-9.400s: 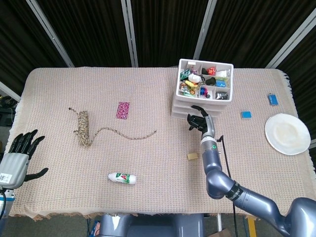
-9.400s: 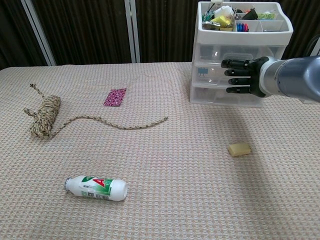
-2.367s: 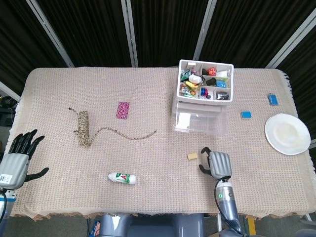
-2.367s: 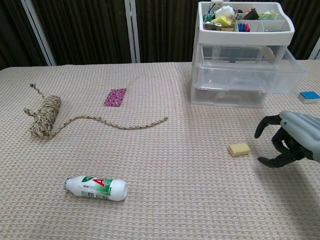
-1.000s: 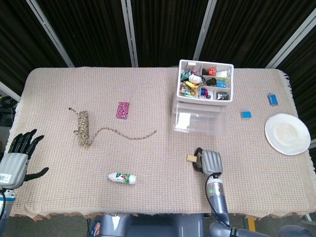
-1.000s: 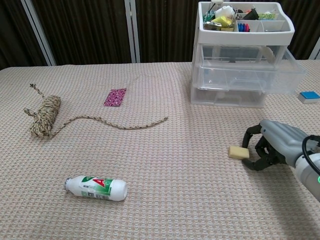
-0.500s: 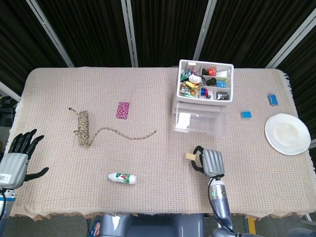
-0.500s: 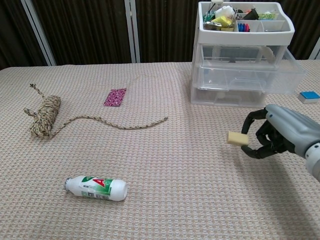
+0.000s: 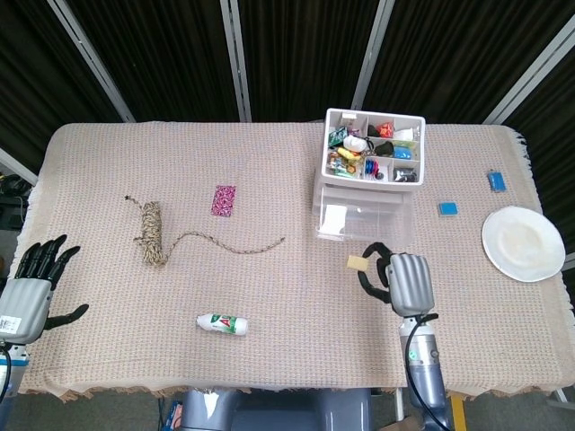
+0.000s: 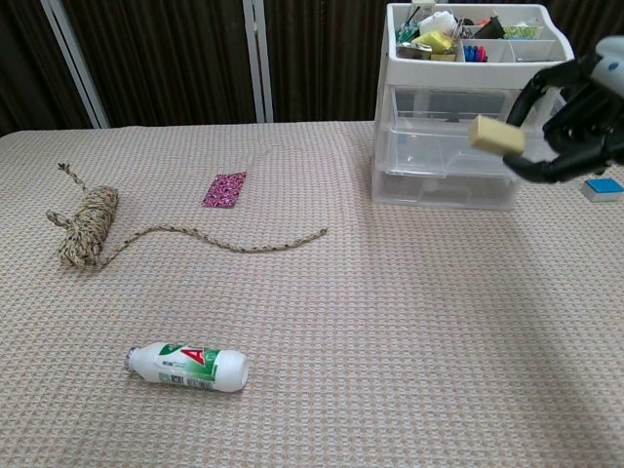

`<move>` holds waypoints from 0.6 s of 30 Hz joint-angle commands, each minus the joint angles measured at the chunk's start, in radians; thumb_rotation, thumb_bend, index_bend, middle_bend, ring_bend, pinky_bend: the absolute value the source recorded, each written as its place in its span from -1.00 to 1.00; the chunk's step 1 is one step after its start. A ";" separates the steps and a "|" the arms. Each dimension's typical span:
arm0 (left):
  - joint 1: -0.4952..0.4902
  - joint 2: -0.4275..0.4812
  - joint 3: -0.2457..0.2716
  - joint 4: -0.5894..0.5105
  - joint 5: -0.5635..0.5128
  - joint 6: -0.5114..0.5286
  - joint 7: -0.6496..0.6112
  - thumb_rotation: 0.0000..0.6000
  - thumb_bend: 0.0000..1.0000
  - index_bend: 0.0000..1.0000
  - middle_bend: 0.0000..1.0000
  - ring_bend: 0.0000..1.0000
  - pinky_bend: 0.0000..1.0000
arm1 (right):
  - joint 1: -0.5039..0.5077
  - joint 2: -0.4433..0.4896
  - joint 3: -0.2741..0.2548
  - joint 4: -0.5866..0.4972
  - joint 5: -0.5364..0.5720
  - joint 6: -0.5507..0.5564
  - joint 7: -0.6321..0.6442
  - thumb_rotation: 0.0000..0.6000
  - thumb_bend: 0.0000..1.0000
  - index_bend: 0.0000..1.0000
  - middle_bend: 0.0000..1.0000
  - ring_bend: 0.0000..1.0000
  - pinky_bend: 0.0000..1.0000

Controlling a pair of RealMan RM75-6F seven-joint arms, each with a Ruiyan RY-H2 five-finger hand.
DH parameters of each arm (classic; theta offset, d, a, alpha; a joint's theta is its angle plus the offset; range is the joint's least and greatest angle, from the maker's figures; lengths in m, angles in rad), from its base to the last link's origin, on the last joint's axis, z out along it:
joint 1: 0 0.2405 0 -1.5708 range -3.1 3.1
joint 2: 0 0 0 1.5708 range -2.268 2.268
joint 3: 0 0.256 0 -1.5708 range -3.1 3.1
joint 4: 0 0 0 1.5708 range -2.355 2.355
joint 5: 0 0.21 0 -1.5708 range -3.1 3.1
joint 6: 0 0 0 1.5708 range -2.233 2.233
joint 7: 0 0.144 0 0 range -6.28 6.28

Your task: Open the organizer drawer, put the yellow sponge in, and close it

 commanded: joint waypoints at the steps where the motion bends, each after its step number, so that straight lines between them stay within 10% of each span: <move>1: 0.000 0.000 0.000 0.000 0.002 0.001 -0.002 1.00 -0.64 -0.75 -1.00 -1.00 -1.00 | 0.041 0.034 0.095 -0.033 0.056 0.005 -0.063 1.00 -0.43 0.22 0.81 0.81 0.39; 9: -0.003 0.001 0.000 0.002 -0.001 -0.006 -0.002 1.00 -0.64 -0.75 -1.00 -1.00 -1.00 | 0.139 0.040 0.237 0.034 0.239 -0.026 -0.168 1.00 -0.43 0.22 0.81 0.81 0.39; 18: -0.002 0.001 0.001 0.002 0.000 -0.005 -0.004 1.00 -0.65 -0.75 -1.00 -1.00 -1.00 | 0.201 0.032 0.261 0.126 0.354 -0.045 -0.220 1.00 -0.50 -0.22 0.81 0.81 0.39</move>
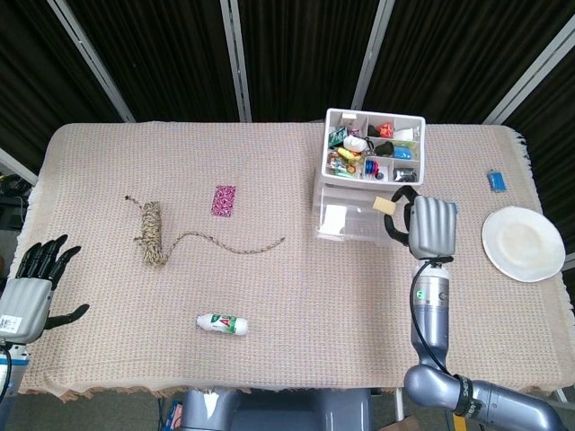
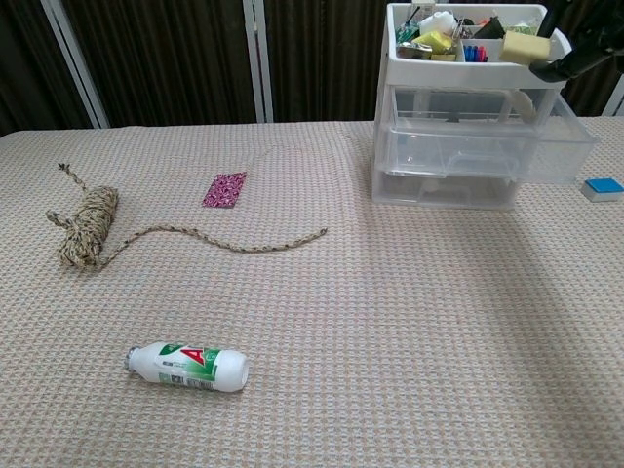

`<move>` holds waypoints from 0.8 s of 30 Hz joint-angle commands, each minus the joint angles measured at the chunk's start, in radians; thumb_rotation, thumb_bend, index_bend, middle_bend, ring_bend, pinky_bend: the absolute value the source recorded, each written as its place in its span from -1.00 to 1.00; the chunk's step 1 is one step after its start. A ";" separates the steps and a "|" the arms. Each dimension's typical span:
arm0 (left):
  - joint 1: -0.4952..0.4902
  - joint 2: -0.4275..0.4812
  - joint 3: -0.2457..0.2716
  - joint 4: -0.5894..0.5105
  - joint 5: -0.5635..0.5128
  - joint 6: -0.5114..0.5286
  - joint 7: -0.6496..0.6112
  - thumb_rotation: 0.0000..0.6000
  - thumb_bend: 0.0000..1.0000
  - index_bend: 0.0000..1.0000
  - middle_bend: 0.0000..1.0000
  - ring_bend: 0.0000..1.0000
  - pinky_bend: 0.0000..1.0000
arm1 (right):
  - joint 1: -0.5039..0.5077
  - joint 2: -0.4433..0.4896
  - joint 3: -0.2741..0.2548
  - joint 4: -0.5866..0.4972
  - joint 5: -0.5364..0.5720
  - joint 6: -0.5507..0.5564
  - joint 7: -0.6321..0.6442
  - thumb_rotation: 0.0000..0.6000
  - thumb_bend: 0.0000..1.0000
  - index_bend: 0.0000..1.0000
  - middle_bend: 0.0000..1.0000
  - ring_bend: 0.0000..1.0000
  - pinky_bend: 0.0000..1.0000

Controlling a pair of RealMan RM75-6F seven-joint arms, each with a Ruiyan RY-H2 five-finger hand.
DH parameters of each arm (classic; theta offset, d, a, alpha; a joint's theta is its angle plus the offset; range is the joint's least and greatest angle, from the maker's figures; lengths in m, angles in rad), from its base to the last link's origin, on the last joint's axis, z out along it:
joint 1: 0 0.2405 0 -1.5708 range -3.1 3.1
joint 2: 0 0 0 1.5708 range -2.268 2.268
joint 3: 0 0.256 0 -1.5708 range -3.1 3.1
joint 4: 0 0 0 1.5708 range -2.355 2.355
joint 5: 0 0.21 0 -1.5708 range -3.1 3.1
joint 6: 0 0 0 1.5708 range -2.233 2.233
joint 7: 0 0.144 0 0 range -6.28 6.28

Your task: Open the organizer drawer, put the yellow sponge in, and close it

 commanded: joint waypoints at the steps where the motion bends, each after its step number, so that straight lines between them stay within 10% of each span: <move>1: 0.000 0.000 0.000 0.000 0.000 0.000 0.000 1.00 -0.64 -0.75 -1.00 -1.00 -1.00 | 0.016 0.002 0.003 0.021 0.027 -0.006 -0.016 1.00 -0.52 -0.26 0.81 0.81 0.39; 13: 0.001 -0.002 -0.001 0.000 -0.001 0.002 0.004 1.00 -0.64 -0.75 -1.00 -1.00 -1.00 | 0.013 0.034 -0.055 -0.002 -0.013 0.023 0.035 1.00 -0.59 -0.42 0.66 0.66 0.35; 24: 0.002 -0.003 -0.003 0.000 0.000 0.007 0.004 1.00 -0.64 -0.75 -1.00 -1.00 -1.00 | -0.076 0.084 -0.325 0.025 -0.437 0.094 0.179 1.00 -0.60 -0.34 -0.34 -0.49 -0.11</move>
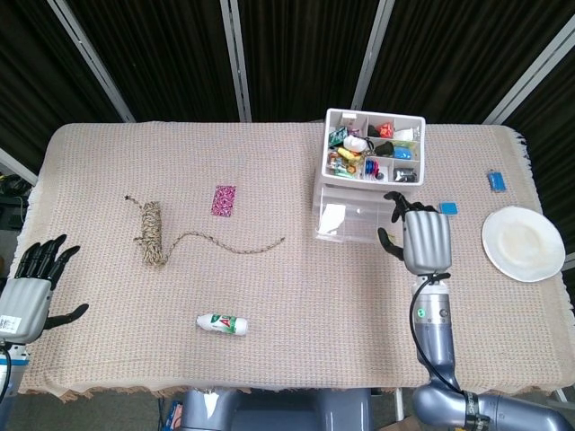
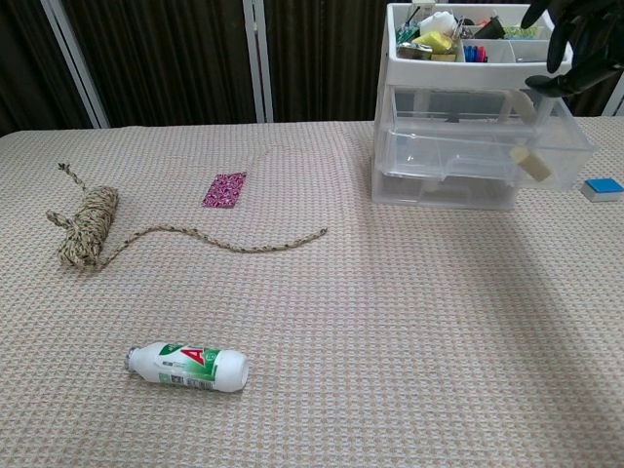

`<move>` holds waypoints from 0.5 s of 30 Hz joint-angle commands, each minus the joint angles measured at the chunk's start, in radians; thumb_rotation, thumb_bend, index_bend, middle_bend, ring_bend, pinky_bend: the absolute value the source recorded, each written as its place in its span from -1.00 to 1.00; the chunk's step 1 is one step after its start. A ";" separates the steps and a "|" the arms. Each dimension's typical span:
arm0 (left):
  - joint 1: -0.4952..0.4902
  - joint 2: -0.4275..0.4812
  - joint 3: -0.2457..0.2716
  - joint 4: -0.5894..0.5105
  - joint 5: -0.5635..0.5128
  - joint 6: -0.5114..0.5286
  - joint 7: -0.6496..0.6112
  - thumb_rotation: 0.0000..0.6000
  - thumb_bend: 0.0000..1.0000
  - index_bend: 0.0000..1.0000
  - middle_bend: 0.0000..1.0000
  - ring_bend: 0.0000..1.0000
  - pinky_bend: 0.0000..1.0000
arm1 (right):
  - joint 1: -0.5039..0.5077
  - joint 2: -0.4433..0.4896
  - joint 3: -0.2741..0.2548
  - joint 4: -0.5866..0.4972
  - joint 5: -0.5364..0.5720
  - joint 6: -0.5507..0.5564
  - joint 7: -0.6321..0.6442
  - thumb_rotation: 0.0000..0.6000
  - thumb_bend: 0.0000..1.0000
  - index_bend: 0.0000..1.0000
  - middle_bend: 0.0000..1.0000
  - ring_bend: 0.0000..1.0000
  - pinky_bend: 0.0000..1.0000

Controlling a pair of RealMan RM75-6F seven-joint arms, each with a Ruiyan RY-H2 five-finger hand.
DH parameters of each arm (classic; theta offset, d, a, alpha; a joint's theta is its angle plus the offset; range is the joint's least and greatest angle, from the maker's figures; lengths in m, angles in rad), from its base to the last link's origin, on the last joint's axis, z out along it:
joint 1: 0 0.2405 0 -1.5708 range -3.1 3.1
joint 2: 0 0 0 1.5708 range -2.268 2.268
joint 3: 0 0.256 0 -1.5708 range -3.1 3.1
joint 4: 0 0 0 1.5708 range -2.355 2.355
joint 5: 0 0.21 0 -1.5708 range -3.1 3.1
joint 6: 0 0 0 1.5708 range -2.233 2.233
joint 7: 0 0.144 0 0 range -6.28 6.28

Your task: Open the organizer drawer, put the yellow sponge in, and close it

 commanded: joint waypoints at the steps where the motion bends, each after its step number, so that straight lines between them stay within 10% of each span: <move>1: 0.001 -0.001 0.000 0.000 0.000 0.002 0.000 1.00 -0.64 -0.75 -1.00 -1.00 -1.00 | -0.053 0.039 -0.161 0.057 -0.236 0.048 0.060 1.00 -0.60 -0.34 -0.41 -0.57 -0.20; 9: 0.001 -0.001 -0.005 -0.006 -0.007 0.003 -0.008 1.00 -0.64 -0.79 -1.00 -1.00 -1.00 | -0.112 0.059 -0.334 0.217 -0.452 0.095 0.019 1.00 -0.60 -0.61 -0.91 -1.00 -0.90; 15: 0.003 -0.003 -0.008 -0.005 -0.008 0.009 -0.014 1.00 -0.64 -0.80 -1.00 -1.00 -1.00 | -0.155 0.016 -0.405 0.393 -0.515 0.095 -0.080 1.00 -0.60 -0.85 -1.00 -1.00 -1.00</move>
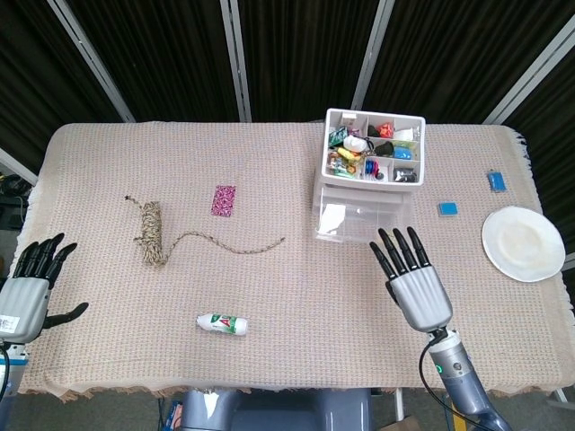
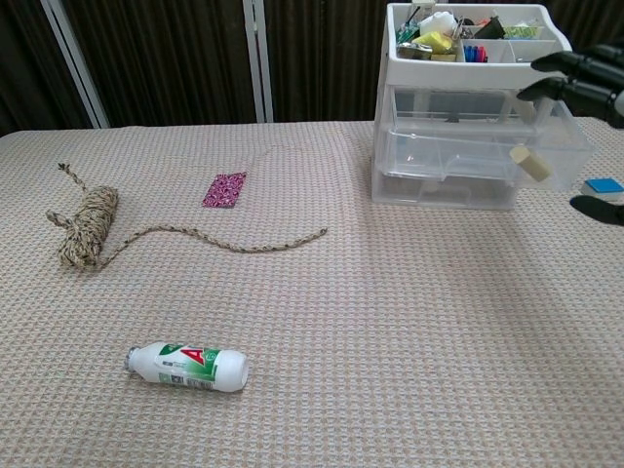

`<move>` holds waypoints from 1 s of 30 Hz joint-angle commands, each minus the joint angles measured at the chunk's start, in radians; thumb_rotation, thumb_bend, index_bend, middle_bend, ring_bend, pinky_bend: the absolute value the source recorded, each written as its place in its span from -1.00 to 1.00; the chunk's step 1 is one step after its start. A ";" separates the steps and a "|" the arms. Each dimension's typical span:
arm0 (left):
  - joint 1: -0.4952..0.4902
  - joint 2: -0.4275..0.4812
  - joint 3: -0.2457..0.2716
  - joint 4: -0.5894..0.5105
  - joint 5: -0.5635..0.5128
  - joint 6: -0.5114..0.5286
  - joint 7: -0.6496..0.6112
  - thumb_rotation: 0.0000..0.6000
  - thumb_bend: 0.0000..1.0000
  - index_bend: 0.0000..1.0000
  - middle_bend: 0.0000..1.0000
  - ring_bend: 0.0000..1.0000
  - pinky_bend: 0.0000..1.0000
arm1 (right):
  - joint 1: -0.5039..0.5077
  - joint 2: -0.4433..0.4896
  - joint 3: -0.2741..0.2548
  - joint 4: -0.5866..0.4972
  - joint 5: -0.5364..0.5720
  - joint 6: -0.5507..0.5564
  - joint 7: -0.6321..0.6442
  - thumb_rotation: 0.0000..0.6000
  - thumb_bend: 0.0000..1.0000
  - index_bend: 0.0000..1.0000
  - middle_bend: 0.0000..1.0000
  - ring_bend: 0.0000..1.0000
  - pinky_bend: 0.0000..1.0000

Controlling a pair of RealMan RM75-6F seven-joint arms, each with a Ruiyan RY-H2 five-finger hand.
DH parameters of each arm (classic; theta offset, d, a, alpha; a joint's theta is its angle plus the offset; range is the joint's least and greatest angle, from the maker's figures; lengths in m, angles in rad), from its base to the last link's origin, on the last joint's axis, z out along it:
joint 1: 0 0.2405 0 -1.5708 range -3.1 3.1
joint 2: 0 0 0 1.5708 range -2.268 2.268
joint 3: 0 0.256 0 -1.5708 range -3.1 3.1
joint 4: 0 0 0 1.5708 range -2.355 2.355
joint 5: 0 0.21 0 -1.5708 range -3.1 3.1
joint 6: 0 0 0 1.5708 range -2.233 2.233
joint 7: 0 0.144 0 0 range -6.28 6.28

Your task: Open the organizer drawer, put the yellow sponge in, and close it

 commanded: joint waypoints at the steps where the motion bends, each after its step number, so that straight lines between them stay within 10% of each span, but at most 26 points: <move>1: 0.000 -0.001 -0.002 0.000 -0.001 0.001 -0.004 1.00 -0.64 -0.80 -1.00 -1.00 -1.00 | -0.036 -0.038 -0.048 0.124 -0.057 0.013 -0.095 1.00 -0.60 -0.87 -1.00 -1.00 -1.00; 8: 0.000 -0.002 -0.002 0.002 -0.002 0.000 -0.007 1.00 -0.64 -0.80 -1.00 -1.00 -1.00 | -0.058 -0.129 -0.066 0.317 -0.116 0.005 -0.202 1.00 -0.60 -0.91 -1.00 -1.00 -1.00; 30: -0.001 0.001 -0.001 -0.001 -0.003 -0.006 -0.009 1.00 -0.64 -0.81 -1.00 -1.00 -1.00 | -0.027 -0.243 0.014 0.440 -0.092 -0.092 -0.292 1.00 -0.60 -0.92 -1.00 -1.00 -1.00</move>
